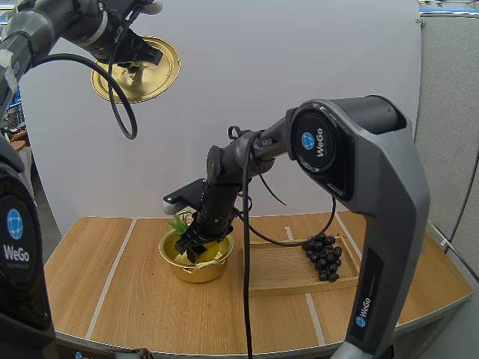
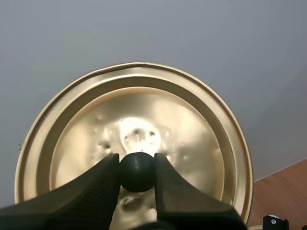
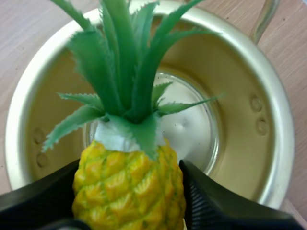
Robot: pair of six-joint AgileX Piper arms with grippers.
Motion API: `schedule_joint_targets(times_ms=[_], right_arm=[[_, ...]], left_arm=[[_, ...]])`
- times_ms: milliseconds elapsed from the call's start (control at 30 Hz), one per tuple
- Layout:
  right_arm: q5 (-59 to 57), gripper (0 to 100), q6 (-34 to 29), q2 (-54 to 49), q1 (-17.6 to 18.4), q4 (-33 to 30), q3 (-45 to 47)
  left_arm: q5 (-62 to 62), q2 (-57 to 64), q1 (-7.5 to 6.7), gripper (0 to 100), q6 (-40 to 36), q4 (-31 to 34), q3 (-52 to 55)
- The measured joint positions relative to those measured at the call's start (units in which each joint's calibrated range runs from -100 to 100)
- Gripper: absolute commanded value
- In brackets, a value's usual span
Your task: Open the pot, put the pineapple inside, and close it
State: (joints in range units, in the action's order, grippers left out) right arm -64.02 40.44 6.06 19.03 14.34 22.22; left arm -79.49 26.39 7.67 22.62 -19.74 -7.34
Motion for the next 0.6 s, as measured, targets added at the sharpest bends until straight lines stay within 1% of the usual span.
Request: schedule_joint_targets(times_ms=[133, 433, 467, 500, 533, 600], right_arm=[[0.8, 0, 0.0, 2.3, 0.0, 0.2, -0.5], [2.7, 0, 0.0, 3.9, 0.0, 0.4, -0.7], [2.7, 9, 0.0, 4.1, 0.0, 0.5, -0.7], [2.7, 25, 0.0, 4.2, 0.0, 0.5, -0.7], [2.7, 47, 0.0, 4.4, 0.0, 0.6, -0.7], [2.9, 100, 0.0, 4.4, 0.0, 0.7, -0.7]], left_arm=[[0.0, 0.0, 0.0, 0, 0.0, 0.0, 0.0], [0.0, 0.0, 0.0, 0, 0.0, 0.0, 0.0], [0.0, 0.0, 0.0, 0, 0.0, 0.0, 0.0], [0.0, 0.0, 0.0, 0, 0.0, 0.0, 0.0], [0.0, 0.0, 0.0, 0, 0.0, 0.0, 0.0], [0.0, 0.0, 0.0, 0, 0.0, 0.0, 0.0]])
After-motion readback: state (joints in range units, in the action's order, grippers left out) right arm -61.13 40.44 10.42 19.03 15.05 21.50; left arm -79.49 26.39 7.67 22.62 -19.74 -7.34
